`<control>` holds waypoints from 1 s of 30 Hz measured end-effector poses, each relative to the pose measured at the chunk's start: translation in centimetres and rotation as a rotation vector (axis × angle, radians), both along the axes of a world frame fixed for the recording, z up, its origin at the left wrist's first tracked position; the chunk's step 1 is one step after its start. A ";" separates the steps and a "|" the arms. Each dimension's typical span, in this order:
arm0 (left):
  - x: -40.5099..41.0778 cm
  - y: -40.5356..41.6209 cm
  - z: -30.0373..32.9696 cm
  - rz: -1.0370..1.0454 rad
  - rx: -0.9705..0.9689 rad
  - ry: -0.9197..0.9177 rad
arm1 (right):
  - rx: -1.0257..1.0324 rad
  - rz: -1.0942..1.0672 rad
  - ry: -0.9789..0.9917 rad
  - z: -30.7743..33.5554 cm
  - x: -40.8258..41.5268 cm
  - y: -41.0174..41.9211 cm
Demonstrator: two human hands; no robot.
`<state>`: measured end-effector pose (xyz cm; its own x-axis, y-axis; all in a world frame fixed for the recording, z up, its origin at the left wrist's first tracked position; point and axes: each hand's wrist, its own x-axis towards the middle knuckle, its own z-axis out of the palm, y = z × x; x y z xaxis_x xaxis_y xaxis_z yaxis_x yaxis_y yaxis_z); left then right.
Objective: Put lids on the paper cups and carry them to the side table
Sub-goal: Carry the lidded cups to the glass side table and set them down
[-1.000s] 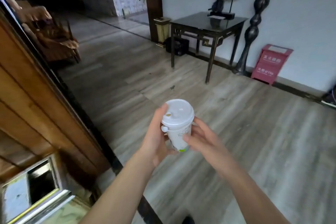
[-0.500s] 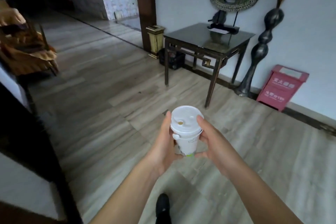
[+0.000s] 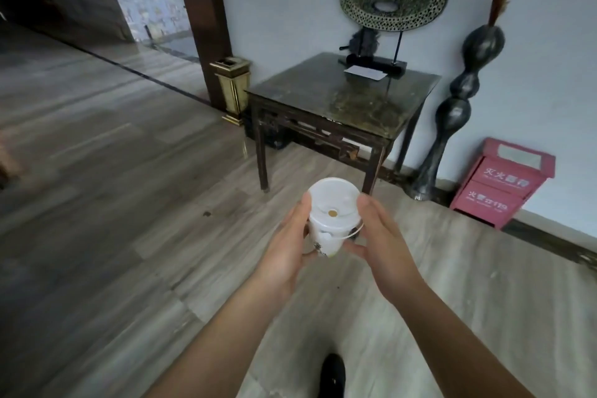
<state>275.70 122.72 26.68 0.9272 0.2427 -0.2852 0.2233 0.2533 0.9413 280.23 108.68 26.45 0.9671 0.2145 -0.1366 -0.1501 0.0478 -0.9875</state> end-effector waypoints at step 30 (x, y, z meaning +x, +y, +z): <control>83.8 30.4 -7.2 0.061 -0.100 0.236 | -0.114 -0.007 0.193 -8.7 81.9 29.9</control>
